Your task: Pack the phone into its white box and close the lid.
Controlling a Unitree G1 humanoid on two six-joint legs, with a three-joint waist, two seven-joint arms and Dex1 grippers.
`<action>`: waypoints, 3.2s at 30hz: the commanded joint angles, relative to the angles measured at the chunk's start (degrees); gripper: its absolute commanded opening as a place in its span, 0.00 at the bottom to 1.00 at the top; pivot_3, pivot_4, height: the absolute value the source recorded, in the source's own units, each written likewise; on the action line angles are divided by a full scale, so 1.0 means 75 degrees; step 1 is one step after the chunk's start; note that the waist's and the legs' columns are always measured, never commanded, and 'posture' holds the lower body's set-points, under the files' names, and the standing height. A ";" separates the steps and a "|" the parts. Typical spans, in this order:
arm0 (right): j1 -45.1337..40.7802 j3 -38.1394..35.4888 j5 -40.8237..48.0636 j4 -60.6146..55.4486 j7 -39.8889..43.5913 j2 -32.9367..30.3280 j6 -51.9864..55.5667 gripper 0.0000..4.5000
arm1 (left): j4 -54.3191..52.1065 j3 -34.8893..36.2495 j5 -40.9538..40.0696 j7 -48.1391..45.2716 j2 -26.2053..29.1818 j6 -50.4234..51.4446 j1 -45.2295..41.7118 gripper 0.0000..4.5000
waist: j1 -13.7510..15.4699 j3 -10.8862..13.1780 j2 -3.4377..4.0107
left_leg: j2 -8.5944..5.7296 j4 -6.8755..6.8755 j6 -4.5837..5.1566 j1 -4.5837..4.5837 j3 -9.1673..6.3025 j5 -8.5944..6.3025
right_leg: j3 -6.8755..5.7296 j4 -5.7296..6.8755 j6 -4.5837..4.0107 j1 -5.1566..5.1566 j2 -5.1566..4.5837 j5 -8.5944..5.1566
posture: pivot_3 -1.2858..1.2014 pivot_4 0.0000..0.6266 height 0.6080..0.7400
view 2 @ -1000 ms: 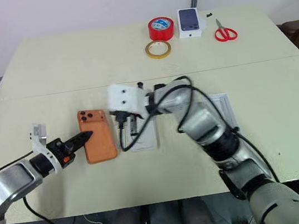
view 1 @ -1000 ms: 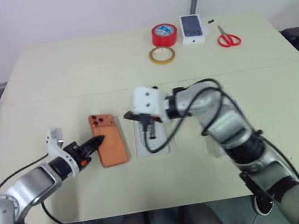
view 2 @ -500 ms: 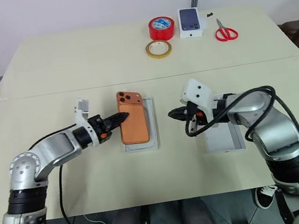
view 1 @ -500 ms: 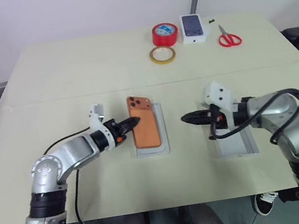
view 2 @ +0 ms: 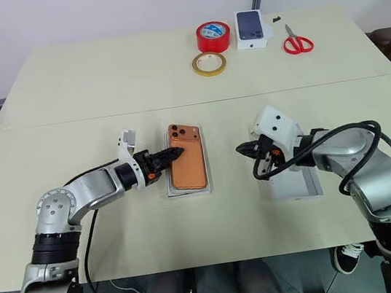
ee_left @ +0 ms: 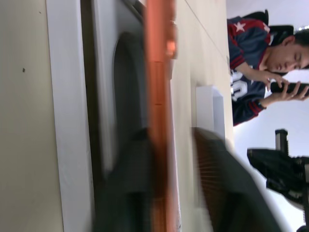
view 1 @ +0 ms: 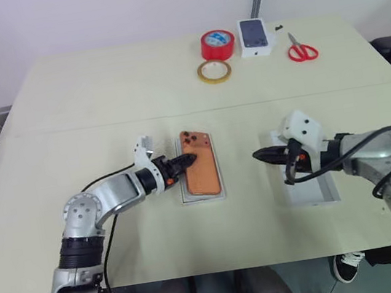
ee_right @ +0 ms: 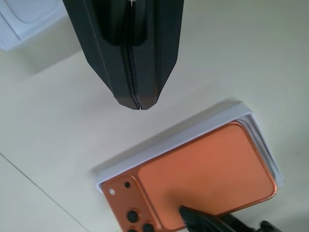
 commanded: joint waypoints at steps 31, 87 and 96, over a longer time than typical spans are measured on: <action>-0.2816 0.4453 -0.2523 0.1832 -0.1588 0.1362 0.0103 0.00 | -0.2439 -0.2690 0.7995 -0.5072 0.1799 -0.0688 -0.0436 0.01 | -0.0012 0.0007 0.0004 | -0.0001 -0.0010 0.0003 -0.0008 0.0003 -0.0002 | 0.0002 -0.0002 -0.0001 -0.0016 -0.0002 0.0000 | 0.52 0.24 1.00; 0.0729 -0.1243 0.0388 -0.1475 -0.0901 -0.1494 0.5044 0.74 | -0.2905 -0.2329 1.0321 -0.8704 0.0653 -0.3831 0.0289 0.00 | 0.0166 0.0003 0.0015 | 0.0003 0.0018 0.0059 0.0000 0.0001 -0.0032 | 0.0000 -0.0002 0.0001 0.0016 -0.0001 -0.0001 | 0.52 0.24 1.00; 0.0193 -0.0846 0.0263 -0.0577 -0.2244 -0.0656 0.5718 0.74 | -0.3281 -0.2118 1.0183 -1.0016 0.1465 -0.5239 0.1076 0.00 | 0.0157 0.0001 0.0022 | 0.0002 0.0018 0.0065 0.0000 0.0004 -0.0035 | 0.0000 -0.0002 0.0000 0.0015 -0.0001 -0.0001 | 0.52 0.24 1.00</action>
